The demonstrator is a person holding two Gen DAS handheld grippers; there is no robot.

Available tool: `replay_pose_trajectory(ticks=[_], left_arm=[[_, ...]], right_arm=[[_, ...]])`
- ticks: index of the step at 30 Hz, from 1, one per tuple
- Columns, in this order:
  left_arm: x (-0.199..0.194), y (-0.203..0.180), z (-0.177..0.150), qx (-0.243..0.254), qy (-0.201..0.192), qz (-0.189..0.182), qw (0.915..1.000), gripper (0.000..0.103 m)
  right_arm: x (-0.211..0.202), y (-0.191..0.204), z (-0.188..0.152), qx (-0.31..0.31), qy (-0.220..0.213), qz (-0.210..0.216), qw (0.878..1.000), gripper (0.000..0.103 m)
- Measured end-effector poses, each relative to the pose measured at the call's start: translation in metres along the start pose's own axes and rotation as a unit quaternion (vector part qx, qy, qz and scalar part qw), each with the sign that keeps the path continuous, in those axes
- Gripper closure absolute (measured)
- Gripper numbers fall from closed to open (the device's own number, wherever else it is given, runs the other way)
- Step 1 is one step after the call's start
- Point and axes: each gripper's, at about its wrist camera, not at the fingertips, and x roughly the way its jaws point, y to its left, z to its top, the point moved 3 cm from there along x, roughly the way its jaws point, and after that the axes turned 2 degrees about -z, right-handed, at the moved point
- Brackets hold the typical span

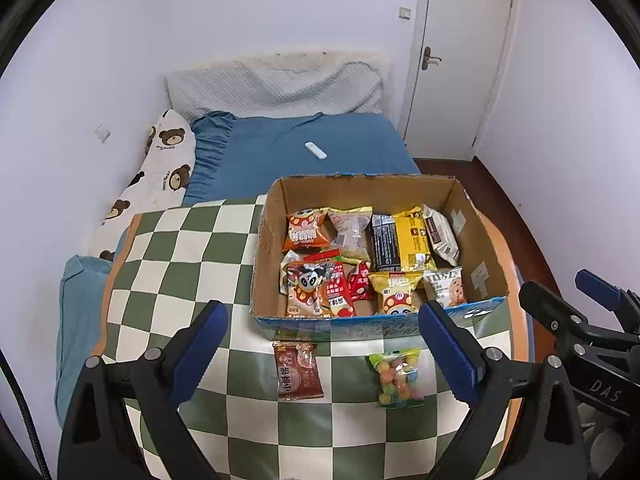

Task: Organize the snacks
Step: 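Grasp the brown shrimp-cracker packet with the left tool while the right tool grasps the candy-ball bag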

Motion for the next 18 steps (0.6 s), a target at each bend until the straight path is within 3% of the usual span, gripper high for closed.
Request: replay_pose_trajectory(ticks=[3, 8, 14, 18], left_arm=[[0.014, 0.005, -0.008, -0.002, 0.018, 0.005, 0.9998, 0.005], [0.055, 0.018, -0.033, -0.005, 0.075, 0.019, 0.9970, 0.005], [0.136, 0.037, -0.085, -0.001, 0.180, 0.045, 0.9827, 0.005], [0.188, 0.048, -0.114, -0.025, 0.249, 0.024, 0.9678, 0.006]], right_arm=[[0.013, 0.002, -0.007, 0.001, 0.020, 0.005, 1.000, 0.002], [0.068, 0.011, -0.041, 0.003, 0.095, 0.015, 0.995, 0.002], [0.149, 0.024, -0.098, 0.011, 0.196, 0.019, 0.980, 0.002], [0.191, 0.028, -0.124, 0.018, 0.237, 0.013, 0.971, 0.002]])
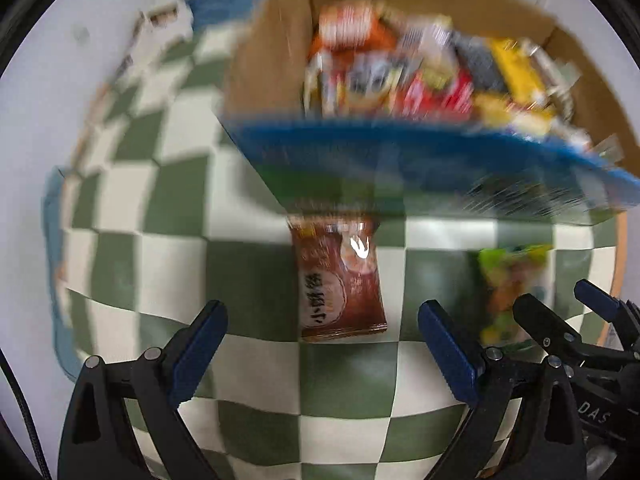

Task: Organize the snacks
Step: 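Grasp the brown shrimp-cracker packet with the left tool while the right tool grasps the candy-ball bag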

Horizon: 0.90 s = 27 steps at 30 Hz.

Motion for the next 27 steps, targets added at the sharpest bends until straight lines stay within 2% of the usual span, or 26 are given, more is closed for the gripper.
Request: replay_pose_trajectory(ticks=[5, 11, 13, 14, 16, 17, 18, 19, 21, 23, 27], left_arm=[[0.045, 0.008, 0.001, -0.026, 0.051, -0.026, 0.9981, 0.005], [0.059, 0.007, -0.005, -0.022, 0.046, -0.017, 0.9986, 0.008], [0.056, 0.010, -0.007, -0.026, 0.033, -0.018, 0.9990, 0.019], [0.055, 0.011, -0.009, -0.026, 0.030, -0.018, 0.9991, 0.031], [0.049, 0.014, -0.012, -0.026, 0.023, -0.019, 0.9992, 0.048], [0.046, 0.015, -0.013, -0.026, 0.020, -0.020, 0.9993, 0.048], [0.043, 0.016, -0.016, -0.028, 0.017, -0.021, 0.9992, 0.050], [0.041, 0.017, -0.019, -0.027, 0.016, -0.020, 0.9993, 0.050], [0.039, 0.018, -0.030, -0.023, 0.019, -0.023, 0.9993, 0.050], [0.039, 0.016, -0.041, -0.016, 0.030, -0.026, 0.9991, 0.050], [0.038, 0.010, -0.077, 0.007, 0.060, -0.039, 0.9974, 0.050]], right_arm=[[0.032, -0.002, 0.001, 0.009, 0.019, -0.011, 1.000, 0.001], [0.051, 0.001, 0.000, -0.005, 0.038, -0.034, 0.999, 0.000], [0.056, 0.003, 0.000, -0.014, 0.048, -0.042, 0.998, 0.000], [0.057, 0.005, 0.000, -0.023, 0.051, -0.049, 0.997, 0.000], [0.056, 0.011, -0.001, -0.038, 0.045, -0.058, 0.997, 0.000], [0.055, 0.010, -0.004, -0.042, 0.037, -0.059, 0.997, 0.003], [0.051, 0.011, -0.007, -0.048, 0.024, -0.063, 0.997, 0.014], [0.047, 0.012, -0.009, -0.053, 0.011, -0.066, 0.996, 0.020], [0.036, 0.017, -0.015, -0.069, -0.010, -0.061, 0.996, 0.049], [0.030, 0.019, -0.022, -0.074, -0.012, -0.053, 0.996, 0.049], [0.021, 0.020, -0.045, -0.077, 0.015, -0.026, 0.997, 0.050]])
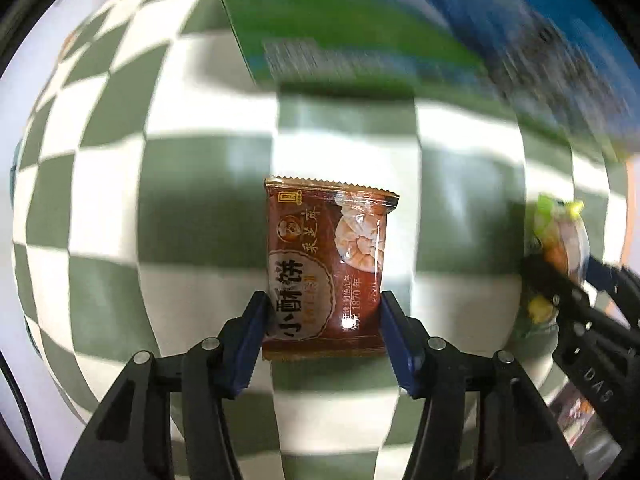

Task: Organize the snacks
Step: 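Grasp the brown shrimp-cracker packet with the left tool while the right tool grasps the candy-ball bag, then carry both packets into the box and open both tools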

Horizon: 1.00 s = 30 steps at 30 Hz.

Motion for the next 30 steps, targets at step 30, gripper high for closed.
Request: replay_pose_trajectory(ticks=[30], left_arm=[[0.013, -0.020, 0.004, 0.000, 0.025, 0.005, 0.9997, 0.050]], right_arm=[[0.032, 0.015, -0.031, 0.024, 0.043, 0.037, 0.998, 0.044]])
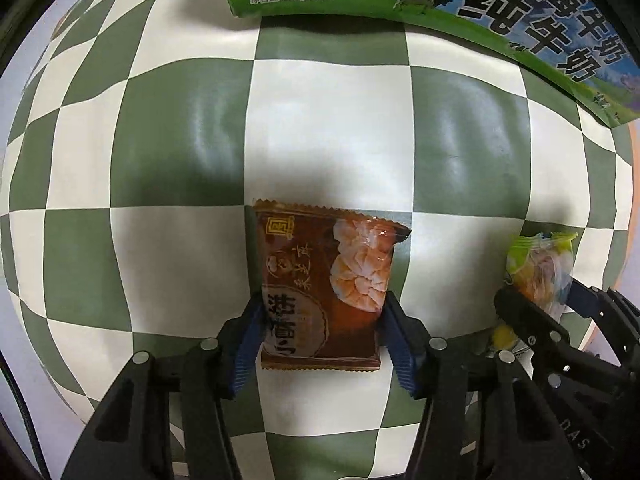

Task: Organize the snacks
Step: 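Carry both packets into the box and open both tools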

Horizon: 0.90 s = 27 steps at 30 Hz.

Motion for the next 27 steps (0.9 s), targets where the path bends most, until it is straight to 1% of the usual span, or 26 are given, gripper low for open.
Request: replay_pose_trajectory(ticks=[4, 8, 11, 15, 19, 22, 25, 27], left_arm=[[-0.003, -0.003, -0.001, 0.001, -0.002, 0.003, 1.0000, 0.050], [-0.015, -0.002, 0.000, 0.001, -0.010, 0.002, 0.9999, 0.050], [-0.035, -0.005, -0.001, 0.004, -0.022, -0.010, 0.9997, 0.050], [-0.072, -0.015, 0.001, 0.016, -0.049, -0.029, 0.9982, 0.050], [-0.127, -0.025, 0.011, 0.020, -0.091, -0.063, 0.9936, 0.050], [-0.169, -0.036, 0.027, 0.026, -0.127, -0.090, 0.9874, 0.050], [-0.201, -0.050, 0.053, 0.039, -0.152, -0.113, 0.9812, 0.050], [-0.213, -0.058, 0.075, 0.048, -0.162, -0.113, 0.9791, 0.050]], right_arm=[[-0.004, -0.004, 0.001, 0.001, -0.001, 0.002, 1.000, 0.045], [-0.011, -0.005, 0.001, 0.000, -0.006, 0.009, 1.000, 0.049], [-0.021, -0.007, 0.002, 0.005, -0.012, 0.025, 1.000, 0.050], [-0.041, -0.011, 0.006, 0.011, -0.026, 0.051, 0.998, 0.050], [-0.079, -0.021, 0.015, 0.022, -0.056, 0.081, 0.995, 0.050], [-0.121, -0.032, 0.031, 0.023, -0.092, 0.100, 0.990, 0.050], [-0.160, -0.043, 0.055, 0.022, -0.127, 0.105, 0.986, 0.050], [-0.186, -0.056, 0.078, 0.021, -0.156, 0.097, 0.983, 0.050]])
